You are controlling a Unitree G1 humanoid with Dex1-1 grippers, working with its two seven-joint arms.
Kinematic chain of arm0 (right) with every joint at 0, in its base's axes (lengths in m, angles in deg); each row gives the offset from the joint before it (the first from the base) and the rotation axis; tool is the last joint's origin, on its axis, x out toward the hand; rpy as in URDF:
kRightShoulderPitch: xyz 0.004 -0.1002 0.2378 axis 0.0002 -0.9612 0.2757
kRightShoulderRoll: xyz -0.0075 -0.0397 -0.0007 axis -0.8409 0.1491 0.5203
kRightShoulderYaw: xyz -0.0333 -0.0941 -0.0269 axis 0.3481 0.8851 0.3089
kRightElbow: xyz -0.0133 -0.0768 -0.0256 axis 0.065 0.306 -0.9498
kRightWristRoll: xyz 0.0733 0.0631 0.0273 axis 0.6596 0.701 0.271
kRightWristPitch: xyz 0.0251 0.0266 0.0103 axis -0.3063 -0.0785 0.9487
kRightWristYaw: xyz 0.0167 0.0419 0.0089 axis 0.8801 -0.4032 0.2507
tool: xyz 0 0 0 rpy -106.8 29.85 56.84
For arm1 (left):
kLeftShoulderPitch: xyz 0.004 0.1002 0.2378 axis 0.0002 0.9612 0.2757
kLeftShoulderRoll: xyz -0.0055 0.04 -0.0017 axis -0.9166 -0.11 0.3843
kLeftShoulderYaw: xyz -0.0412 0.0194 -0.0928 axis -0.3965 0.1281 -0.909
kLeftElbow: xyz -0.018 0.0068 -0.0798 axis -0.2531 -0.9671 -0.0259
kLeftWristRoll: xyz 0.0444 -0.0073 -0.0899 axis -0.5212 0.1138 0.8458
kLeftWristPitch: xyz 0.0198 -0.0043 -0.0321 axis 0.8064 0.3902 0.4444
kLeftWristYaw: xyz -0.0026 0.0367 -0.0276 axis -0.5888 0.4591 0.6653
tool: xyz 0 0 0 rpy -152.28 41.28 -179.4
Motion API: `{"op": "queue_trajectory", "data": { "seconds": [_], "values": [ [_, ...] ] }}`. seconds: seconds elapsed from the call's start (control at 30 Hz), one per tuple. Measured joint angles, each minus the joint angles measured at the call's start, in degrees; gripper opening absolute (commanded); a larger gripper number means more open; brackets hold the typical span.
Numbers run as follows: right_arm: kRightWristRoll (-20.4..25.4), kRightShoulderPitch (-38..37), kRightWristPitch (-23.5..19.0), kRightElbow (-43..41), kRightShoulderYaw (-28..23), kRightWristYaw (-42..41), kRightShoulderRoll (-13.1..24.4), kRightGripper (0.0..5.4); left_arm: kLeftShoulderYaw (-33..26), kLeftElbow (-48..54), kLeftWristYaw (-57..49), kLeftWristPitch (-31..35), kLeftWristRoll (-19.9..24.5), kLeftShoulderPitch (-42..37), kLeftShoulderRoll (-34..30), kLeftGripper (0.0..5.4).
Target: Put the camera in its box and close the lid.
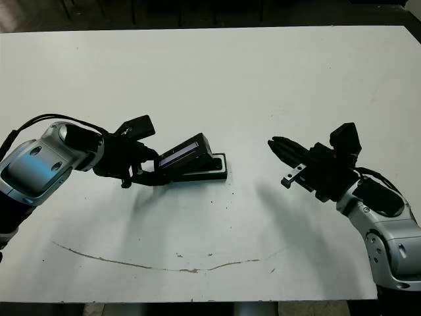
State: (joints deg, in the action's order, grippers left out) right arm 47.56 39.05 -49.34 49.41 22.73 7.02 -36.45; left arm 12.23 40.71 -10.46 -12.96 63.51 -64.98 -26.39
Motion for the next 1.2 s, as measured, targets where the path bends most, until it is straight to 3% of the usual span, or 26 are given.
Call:
{"op": "queue_trajectory", "data": {
  "seconds": [0.63, 1.2],
  "values": [
    [0.17, 0.0, -0.94, -1.4, -0.31, 0.91, 0.27, 0.0, 2.05, -3.29, -0.61, 4.81, -1.58, -3.8, 5.96, 2.51],
    [-0.23, -0.05, -0.93, -2.33, -0.48, 1.81, 0.27, 0.0, 4.43, -5.88, 1.57, 3.84, -3.06, -6.47, 7.03, 2.51]
  ]
}}
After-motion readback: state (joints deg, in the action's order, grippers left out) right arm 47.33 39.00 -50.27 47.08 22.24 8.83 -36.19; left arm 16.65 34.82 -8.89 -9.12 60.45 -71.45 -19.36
